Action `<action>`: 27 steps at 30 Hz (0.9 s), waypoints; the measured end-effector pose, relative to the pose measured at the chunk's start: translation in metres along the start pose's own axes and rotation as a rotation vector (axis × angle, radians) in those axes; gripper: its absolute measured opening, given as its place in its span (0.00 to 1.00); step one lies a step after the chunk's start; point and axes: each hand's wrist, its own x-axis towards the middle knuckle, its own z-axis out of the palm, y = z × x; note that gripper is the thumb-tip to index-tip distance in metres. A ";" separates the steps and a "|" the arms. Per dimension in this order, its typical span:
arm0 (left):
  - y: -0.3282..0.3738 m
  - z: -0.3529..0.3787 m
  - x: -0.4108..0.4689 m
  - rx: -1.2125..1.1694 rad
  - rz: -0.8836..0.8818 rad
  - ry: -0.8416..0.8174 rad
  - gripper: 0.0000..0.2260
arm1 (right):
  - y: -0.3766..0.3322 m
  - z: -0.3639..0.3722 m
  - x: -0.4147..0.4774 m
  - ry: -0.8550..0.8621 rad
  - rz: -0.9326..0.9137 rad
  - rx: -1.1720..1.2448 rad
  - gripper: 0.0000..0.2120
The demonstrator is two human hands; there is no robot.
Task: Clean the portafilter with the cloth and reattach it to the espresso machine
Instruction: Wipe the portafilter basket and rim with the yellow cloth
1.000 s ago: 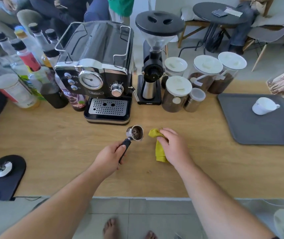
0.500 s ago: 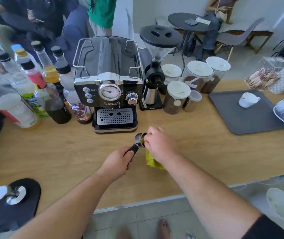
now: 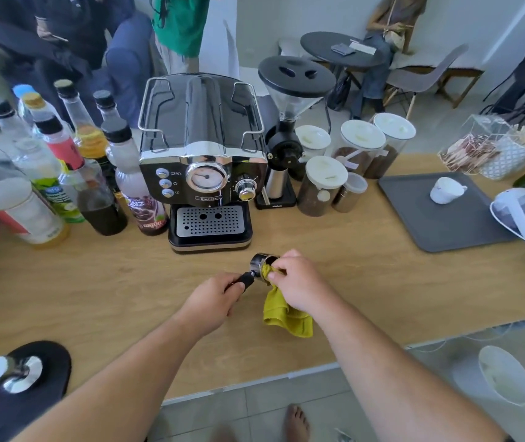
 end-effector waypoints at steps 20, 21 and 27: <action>0.014 0.000 0.010 -0.164 -0.060 0.042 0.11 | -0.005 0.000 0.009 0.084 0.001 0.030 0.12; 0.013 0.000 0.011 -0.158 -0.073 0.047 0.11 | -0.002 -0.002 0.012 0.019 0.046 0.167 0.13; 0.008 -0.007 0.008 -0.307 -0.139 0.058 0.11 | 0.037 -0.008 0.021 0.142 0.309 1.149 0.16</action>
